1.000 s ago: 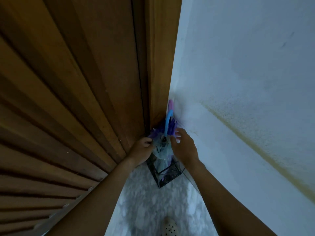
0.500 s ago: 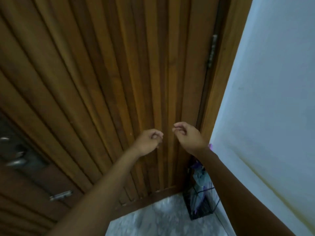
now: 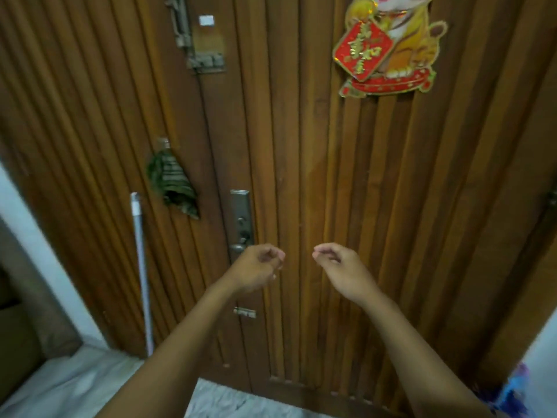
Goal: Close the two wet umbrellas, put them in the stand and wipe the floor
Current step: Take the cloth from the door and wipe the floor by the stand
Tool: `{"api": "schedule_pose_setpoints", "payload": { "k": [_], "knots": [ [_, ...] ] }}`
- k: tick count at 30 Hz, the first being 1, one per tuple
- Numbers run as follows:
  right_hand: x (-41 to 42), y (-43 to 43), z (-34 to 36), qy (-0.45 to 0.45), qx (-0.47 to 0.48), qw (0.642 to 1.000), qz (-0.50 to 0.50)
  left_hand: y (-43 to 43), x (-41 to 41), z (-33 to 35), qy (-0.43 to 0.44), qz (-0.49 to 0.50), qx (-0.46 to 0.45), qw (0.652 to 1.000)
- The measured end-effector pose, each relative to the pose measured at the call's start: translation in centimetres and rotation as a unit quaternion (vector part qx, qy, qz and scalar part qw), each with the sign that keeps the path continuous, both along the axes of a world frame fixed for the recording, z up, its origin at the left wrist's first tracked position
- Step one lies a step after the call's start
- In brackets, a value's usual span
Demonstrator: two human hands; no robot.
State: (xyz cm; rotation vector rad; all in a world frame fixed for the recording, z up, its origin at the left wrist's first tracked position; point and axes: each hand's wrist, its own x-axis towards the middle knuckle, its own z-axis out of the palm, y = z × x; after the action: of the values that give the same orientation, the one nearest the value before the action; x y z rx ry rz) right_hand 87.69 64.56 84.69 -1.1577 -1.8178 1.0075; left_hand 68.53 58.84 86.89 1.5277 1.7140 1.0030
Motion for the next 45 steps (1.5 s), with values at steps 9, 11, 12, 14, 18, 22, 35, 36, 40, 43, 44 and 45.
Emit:
{"api": "schedule_pose_setpoints", "payload": {
  "k": [9,11,12,14,18,22,35,36,40,43,44,45],
  "knots": [
    [-11.0,-3.2,0.6,-0.006,0.002,0.993,0.115,-6.6,-10.0,1.0,0.024,0.129,0.051,0.99],
    [-13.4,-2.7,1.5,-0.012,0.007,0.99,0.138,-6.4,-12.6,1.7,0.025,0.15,0.066,0.986],
    [-14.6,-2.3,2.0,-0.014,0.011,0.989,0.148,-6.1,-14.0,2.0,0.029,0.161,0.073,0.984],
    [-17.2,-1.2,3.0,-0.011,0.017,0.987,0.16,-5.1,-16.8,2.8,0.035,0.182,0.093,0.978],
    [-23.6,2.3,5.0,-0.006,0.031,0.987,0.157,-1.1,-23.6,4.2,0.062,0.212,0.135,0.966],
    [-31.2,7.0,7.4,-0.007,0.031,0.988,0.154,4.9,-31.3,5.8,0.071,0.223,0.169,0.957],
    [-46.0,17.5,8.6,-0.083,0.086,0.993,-0.008,19.4,-42.0,7.8,0.044,0.191,0.139,0.971],
    [-46.1,17.6,8.8,-0.075,0.107,0.991,-0.018,19.5,-41.9,8.0,0.03,0.176,0.138,0.974],
    [-45.0,17.4,10.2,0.015,0.187,0.982,-0.036,18.6,-41.7,8.8,0.02,0.162,0.179,0.97],
    [-42.9,16.4,11.6,0.087,0.224,0.97,-0.022,16.8,-40.8,9.9,-0.035,0.139,0.223,0.964],
    [-42.0,15.8,12.1,0.106,0.226,0.968,-0.01,15.9,-39.9,10.5,-0.061,0.12,0.228,0.964],
    [-40.9,15.0,12.4,0.12,0.226,0.967,0.002,14.9,-38.9,10.9,-0.087,0.102,0.231,0.964]
  ]
}}
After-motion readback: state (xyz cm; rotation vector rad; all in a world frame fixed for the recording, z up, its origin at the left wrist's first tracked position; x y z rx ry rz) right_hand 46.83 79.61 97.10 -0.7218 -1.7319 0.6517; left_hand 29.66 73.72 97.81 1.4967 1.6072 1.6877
